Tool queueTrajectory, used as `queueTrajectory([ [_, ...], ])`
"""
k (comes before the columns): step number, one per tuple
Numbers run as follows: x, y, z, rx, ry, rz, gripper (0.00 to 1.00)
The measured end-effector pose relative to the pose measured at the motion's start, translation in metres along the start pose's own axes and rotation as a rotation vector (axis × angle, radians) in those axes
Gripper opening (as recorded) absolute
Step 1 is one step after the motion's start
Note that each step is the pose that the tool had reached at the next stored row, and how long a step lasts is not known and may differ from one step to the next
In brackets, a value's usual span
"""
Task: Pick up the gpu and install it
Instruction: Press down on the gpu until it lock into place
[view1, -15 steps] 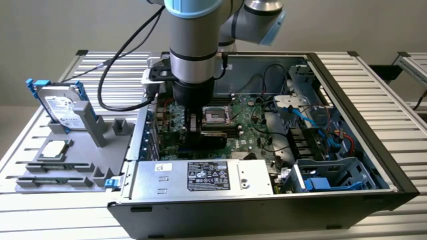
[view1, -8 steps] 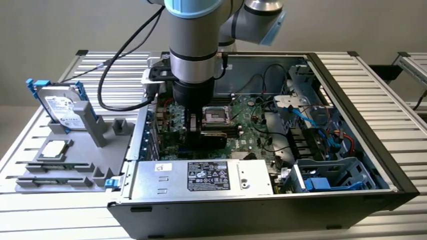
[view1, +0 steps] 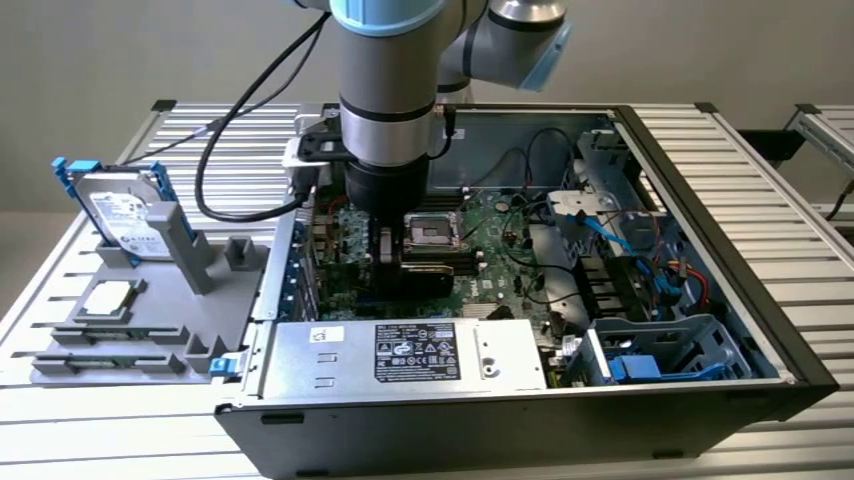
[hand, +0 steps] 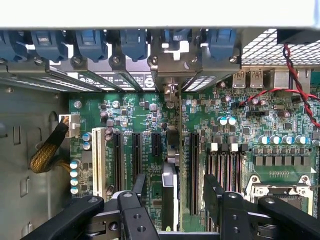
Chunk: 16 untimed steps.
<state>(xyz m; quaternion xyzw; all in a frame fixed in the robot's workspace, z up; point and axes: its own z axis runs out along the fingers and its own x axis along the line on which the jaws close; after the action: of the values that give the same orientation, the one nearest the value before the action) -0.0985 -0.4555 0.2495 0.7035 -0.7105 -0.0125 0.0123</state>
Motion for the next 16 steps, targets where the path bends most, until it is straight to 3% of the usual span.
queueTrajectory([
  [8,0.0,0.0001,-0.0038,-0.0071,0.0001,0.0,0.58],
  [15,0.0,0.0004,-0.0105,-0.0176,0.0003,0.0,0.58],
  [16,0.0,0.0005,-0.0128,-0.0215,0.0003,0.0,0.58],
])
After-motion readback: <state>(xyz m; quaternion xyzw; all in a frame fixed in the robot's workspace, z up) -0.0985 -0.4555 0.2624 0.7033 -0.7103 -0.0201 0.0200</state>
